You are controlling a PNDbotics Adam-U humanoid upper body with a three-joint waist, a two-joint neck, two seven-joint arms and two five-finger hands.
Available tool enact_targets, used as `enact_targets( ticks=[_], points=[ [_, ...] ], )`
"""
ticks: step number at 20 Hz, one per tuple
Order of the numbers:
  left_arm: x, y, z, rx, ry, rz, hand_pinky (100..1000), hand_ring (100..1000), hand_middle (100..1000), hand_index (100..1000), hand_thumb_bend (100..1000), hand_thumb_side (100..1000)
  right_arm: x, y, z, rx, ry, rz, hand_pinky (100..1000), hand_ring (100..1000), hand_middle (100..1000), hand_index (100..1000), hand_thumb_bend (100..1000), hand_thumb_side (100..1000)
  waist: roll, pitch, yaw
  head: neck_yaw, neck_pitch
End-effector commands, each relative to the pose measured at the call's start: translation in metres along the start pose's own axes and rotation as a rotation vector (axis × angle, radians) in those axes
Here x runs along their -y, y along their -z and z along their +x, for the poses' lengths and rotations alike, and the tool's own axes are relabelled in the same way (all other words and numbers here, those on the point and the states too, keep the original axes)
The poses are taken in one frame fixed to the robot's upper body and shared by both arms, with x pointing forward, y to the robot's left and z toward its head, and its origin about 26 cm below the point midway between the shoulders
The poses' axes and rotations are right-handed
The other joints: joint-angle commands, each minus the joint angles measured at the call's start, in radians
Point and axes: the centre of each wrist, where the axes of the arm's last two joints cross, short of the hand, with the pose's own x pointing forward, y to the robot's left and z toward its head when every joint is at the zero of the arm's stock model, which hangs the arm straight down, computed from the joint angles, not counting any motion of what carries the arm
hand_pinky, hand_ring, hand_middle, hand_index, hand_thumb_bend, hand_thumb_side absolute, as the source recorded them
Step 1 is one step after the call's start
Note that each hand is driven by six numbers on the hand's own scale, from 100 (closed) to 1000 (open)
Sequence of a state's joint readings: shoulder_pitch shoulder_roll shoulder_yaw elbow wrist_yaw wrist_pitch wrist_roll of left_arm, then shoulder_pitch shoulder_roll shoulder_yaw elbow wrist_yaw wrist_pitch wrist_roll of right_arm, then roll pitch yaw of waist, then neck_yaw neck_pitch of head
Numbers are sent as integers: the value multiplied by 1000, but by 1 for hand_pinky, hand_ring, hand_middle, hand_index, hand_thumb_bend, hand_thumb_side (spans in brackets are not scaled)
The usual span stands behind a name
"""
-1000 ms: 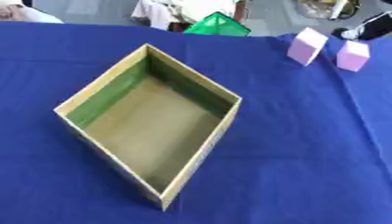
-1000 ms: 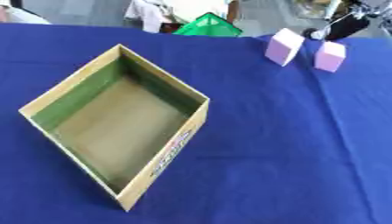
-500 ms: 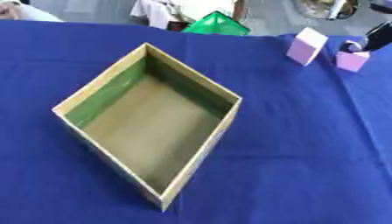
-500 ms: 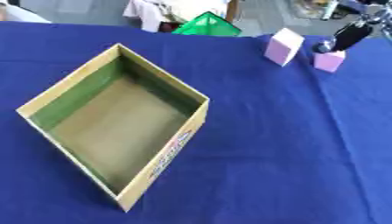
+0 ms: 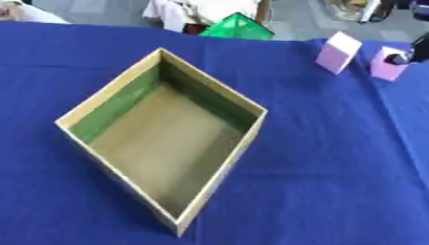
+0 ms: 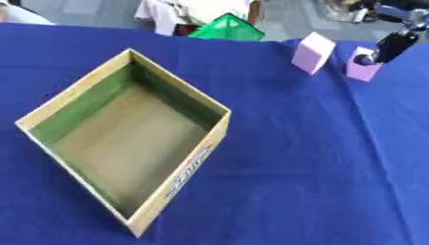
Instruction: Pick up objects on the table and place them in the box.
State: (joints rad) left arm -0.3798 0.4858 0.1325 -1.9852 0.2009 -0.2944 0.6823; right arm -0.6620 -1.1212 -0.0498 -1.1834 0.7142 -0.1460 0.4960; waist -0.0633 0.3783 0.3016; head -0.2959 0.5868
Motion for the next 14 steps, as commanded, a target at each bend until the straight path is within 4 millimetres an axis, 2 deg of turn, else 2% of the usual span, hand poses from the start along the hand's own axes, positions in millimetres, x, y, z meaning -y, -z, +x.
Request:
enact_targets(
  ticks=[1, 14],
  points=[
    [-1, 9, 8, 38, 6, -26, 799, 625, 605, 878, 541, 970, 13, -10, -14, -56, -12, -15, 940, 959, 935, 1000, 427, 174, 5, -15, 1, 3, -17],
    [-1, 9, 8, 35, 8, -29, 800, 621, 602, 877, 535, 974, -2, -11, -36, -162, 45, -16, 931, 955, 935, 1000, 388, 185, 11, 1, 12, -12, -43]
  ],
)
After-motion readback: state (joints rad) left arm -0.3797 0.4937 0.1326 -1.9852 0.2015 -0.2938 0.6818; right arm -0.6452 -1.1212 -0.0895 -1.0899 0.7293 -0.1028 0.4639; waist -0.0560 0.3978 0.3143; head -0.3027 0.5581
